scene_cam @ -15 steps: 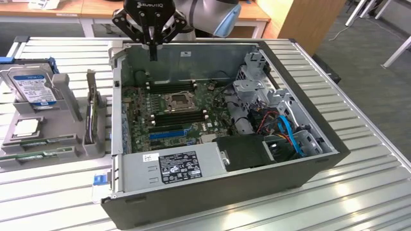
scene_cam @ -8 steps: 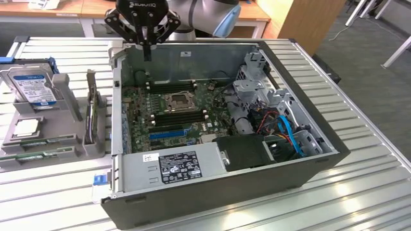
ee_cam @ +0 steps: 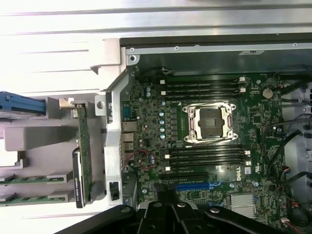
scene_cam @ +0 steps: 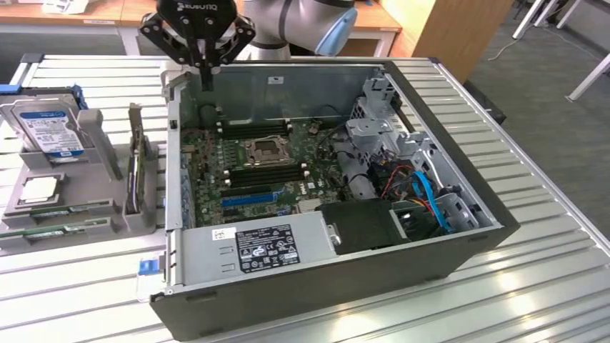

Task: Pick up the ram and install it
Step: 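Reach for the ram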

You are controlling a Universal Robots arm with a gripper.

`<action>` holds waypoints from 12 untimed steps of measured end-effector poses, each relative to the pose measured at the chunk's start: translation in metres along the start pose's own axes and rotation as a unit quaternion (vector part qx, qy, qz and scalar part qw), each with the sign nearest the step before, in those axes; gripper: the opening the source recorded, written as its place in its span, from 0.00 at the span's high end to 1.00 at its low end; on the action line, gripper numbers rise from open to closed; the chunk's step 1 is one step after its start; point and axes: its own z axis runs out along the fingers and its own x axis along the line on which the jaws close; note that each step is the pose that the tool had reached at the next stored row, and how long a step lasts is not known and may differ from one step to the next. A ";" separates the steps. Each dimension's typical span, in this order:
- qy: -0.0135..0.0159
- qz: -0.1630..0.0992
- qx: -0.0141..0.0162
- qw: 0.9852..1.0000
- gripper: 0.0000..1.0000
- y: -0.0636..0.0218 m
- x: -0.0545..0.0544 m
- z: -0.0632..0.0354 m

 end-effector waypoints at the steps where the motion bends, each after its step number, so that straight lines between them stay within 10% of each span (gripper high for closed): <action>1: 0.000 0.000 0.000 1.000 0.90 -0.0001 0.002 0.0000; 12: 0.000 0.000 0.000 1.000 0.90 -0.0015 0.021 -0.0003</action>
